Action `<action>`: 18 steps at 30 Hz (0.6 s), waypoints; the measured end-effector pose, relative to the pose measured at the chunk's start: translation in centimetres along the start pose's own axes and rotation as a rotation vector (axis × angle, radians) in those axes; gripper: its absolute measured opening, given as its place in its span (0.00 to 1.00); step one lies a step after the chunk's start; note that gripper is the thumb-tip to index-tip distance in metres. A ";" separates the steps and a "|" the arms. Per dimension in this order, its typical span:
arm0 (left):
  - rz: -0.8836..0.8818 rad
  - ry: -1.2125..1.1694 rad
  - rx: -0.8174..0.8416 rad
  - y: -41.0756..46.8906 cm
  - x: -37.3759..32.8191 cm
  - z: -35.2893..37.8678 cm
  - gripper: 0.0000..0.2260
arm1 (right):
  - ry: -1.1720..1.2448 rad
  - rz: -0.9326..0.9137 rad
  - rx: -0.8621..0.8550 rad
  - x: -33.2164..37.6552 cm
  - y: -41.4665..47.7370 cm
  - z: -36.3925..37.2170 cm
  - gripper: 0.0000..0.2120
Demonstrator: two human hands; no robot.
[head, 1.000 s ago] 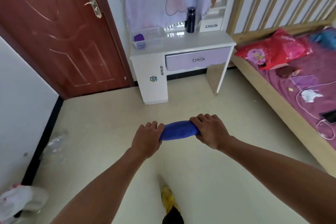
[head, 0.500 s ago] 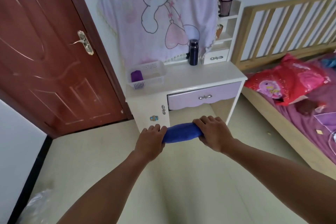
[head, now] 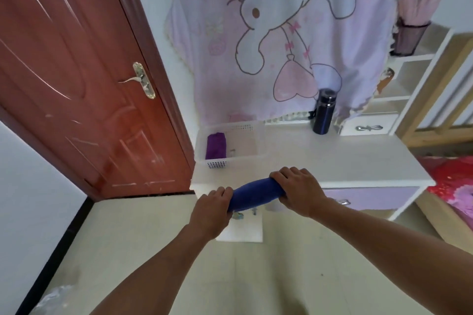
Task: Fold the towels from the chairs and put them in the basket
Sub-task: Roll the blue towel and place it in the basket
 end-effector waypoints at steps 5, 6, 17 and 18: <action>-0.194 -0.162 -0.022 7.7 2.6 0.0 0.15 | 0.072 -0.113 0.010 -5.6 9.4 1.6 0.21; -0.219 -0.185 -0.039 8.7 3.1 0.0 0.15 | 0.096 -0.119 0.007 -6.2 10.9 1.9 0.21; -0.370 -0.722 0.043 24.0 10.5 3.3 0.14 | 0.510 0.101 0.121 -14.9 27.0 8.8 0.22; -0.385 -0.757 0.088 25.0 10.9 4.2 0.14 | 0.582 0.152 0.134 -15.8 27.9 9.4 0.24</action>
Point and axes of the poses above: each hand's wrist, its own y-axis towards the middle knuckle, its own z-axis out of the palm, x = y × z, the point moved 10 cm from there along y, towards the middle knuckle, and after that the axes turned 11 degrees about -z, right-handed, at the moved point
